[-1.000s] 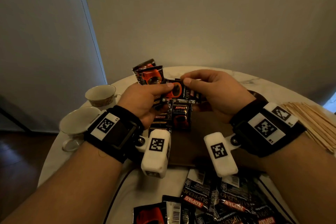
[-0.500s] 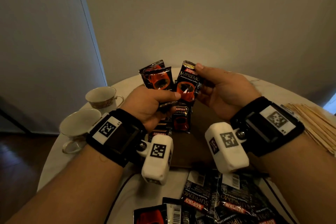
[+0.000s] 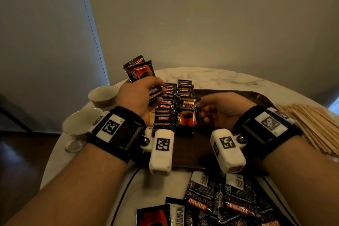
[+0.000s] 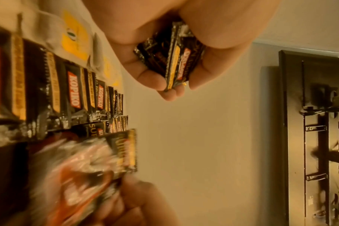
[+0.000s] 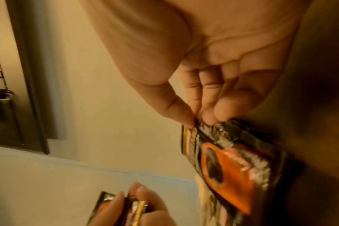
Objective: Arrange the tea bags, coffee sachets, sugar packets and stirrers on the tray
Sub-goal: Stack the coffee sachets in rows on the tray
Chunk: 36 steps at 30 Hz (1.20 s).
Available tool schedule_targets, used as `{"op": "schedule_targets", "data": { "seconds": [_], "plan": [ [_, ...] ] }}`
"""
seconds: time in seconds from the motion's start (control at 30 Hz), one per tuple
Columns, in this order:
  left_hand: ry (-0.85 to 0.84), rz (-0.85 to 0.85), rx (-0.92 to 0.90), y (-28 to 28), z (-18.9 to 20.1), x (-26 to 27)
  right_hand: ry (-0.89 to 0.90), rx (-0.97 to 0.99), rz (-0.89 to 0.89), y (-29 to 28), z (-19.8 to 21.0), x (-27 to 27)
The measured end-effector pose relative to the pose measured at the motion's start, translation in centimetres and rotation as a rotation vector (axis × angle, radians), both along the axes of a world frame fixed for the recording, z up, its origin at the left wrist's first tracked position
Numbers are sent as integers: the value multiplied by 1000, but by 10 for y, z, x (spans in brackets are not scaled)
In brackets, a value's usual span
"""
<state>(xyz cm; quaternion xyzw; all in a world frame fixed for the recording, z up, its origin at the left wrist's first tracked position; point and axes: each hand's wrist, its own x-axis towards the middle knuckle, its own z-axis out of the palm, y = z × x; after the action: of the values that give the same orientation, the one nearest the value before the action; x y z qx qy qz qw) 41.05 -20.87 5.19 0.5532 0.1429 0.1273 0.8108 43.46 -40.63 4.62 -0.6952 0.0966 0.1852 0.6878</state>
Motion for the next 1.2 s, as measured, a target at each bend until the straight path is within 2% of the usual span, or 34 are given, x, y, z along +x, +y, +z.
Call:
{"op": "schedule_targets", "data": {
  "seconds": [0.13, 0.4, 0.8, 0.97, 1.07, 1.2],
  "plan": [
    [8, -10, 0, 0, 1, 0, 71, -49, 23, -2, -7, 3],
    [15, -24, -2, -1, 2, -1, 48, -148, 60, 2, -19, 7],
    [8, -64, -10, -4, 2, -5, 32, -170, 90, 1, -19, 8],
    [-21, -89, -92, -8, 1, -4, 48, -128, 58, 1, -15, 8],
    [-17, -123, -103, -9, 0, -3, -73, 1, 28, 1, -11, 9],
    [3, -255, 53, -10, -3, -8, -285, 166, 147, 6, 6, 1]
  ]
}}
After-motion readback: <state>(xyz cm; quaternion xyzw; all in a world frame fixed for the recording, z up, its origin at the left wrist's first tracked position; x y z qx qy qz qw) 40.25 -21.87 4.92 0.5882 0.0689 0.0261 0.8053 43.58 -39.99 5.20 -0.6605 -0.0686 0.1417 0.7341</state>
